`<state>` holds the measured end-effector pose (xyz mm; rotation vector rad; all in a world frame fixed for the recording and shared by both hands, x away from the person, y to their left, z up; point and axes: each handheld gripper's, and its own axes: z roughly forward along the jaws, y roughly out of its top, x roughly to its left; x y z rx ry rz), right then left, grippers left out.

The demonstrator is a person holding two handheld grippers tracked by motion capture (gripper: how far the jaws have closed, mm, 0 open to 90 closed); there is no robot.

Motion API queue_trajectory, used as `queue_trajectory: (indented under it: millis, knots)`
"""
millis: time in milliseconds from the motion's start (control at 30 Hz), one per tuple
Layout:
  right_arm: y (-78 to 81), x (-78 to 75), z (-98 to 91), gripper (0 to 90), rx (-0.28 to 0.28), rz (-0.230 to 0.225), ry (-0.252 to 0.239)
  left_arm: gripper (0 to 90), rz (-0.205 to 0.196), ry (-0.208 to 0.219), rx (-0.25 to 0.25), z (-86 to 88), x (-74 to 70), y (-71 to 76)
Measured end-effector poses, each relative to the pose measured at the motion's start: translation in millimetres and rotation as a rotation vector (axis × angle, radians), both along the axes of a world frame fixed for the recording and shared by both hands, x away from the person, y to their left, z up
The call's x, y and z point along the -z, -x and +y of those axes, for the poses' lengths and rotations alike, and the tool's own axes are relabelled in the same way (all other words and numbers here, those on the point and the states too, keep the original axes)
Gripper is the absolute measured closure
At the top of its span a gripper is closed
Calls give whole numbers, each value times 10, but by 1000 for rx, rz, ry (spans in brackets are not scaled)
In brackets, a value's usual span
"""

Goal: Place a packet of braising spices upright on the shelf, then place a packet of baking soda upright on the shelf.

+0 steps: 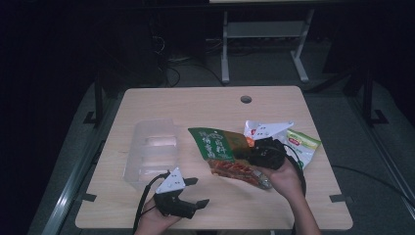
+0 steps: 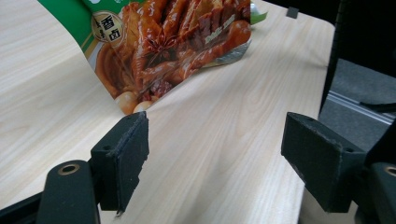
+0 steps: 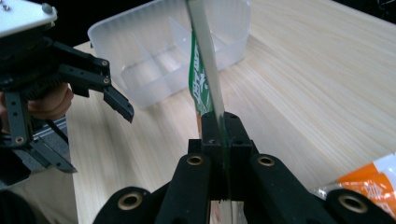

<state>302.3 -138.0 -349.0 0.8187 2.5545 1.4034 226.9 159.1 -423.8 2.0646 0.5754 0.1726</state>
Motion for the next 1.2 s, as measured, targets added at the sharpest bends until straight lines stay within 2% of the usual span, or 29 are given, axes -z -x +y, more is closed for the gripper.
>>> queue_trajectory:
  millis: [33,167,300,433,567,667,767,967,1133,1200]
  knots:
    - [-3,-7,17,894,-2,-1,-3,230,-13,-12,0,14,3,-6]
    - [-26,-54,78,895,-13,3,-3,230,-14,-4,-8,48,12,-16]
    - [-57,-129,102,895,-23,9,-27,231,-23,-7,-6,55,22,-21]
    - [-94,-217,126,895,-18,5,-48,231,-24,10,-5,60,33,-34]
    - [-161,-277,180,895,-20,5,-44,231,-36,1,3,75,30,-45]
    - [-224,-303,232,895,-24,11,-49,231,-40,-3,-10,79,30,-55]
    - [-274,-323,292,896,-28,18,-47,231,-30,14,-18,88,30,-60]
    - [-345,-359,392,896,-29,24,-29,231,-26,11,-5,79,23,-63]
    - [-363,-404,442,896,-33,12,-41,231,-24,17,5,55,24,-59]
    - [-368,-410,448,896,-33,15,-35,231,-27,4,15,53,26,-58]
